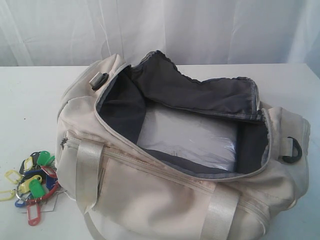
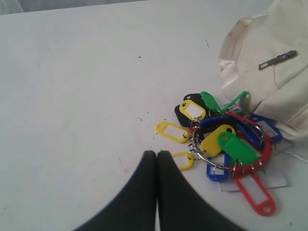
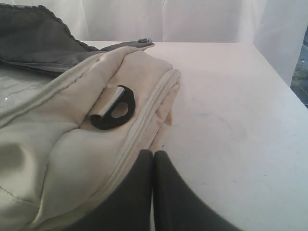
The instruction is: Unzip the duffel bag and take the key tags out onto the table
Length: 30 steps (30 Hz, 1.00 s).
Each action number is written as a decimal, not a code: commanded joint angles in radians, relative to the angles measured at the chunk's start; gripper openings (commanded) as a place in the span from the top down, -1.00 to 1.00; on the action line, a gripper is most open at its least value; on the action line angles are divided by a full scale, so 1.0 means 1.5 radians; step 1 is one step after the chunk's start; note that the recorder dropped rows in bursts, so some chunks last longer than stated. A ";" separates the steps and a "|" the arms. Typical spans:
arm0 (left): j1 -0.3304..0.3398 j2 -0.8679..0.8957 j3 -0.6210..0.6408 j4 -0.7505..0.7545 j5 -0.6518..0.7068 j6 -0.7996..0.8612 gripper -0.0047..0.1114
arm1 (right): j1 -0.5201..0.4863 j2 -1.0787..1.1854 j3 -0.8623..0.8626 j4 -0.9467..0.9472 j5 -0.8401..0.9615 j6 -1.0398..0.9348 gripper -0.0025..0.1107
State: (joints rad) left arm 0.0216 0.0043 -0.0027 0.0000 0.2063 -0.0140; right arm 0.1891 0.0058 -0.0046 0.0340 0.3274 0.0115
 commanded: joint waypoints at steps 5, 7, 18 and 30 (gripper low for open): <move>-0.003 -0.003 0.002 0.000 0.002 0.003 0.92 | 0.002 -0.004 0.003 0.000 -0.007 -0.008 0.96; -0.003 -0.003 0.002 0.000 0.002 0.003 0.92 | 0.002 -0.004 0.003 0.002 -0.007 -0.008 0.96; -0.004 -0.003 0.002 0.000 -0.001 0.003 0.92 | 0.002 -0.004 0.003 0.002 -0.007 -0.008 0.96; 0.025 -0.003 0.002 0.000 0.003 0.003 0.92 | 0.002 -0.004 0.003 0.002 -0.007 -0.008 0.96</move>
State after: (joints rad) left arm 0.0560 0.0043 -0.0027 0.0000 0.2063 -0.0140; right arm 0.1891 0.0058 -0.0046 0.0401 0.3274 0.0115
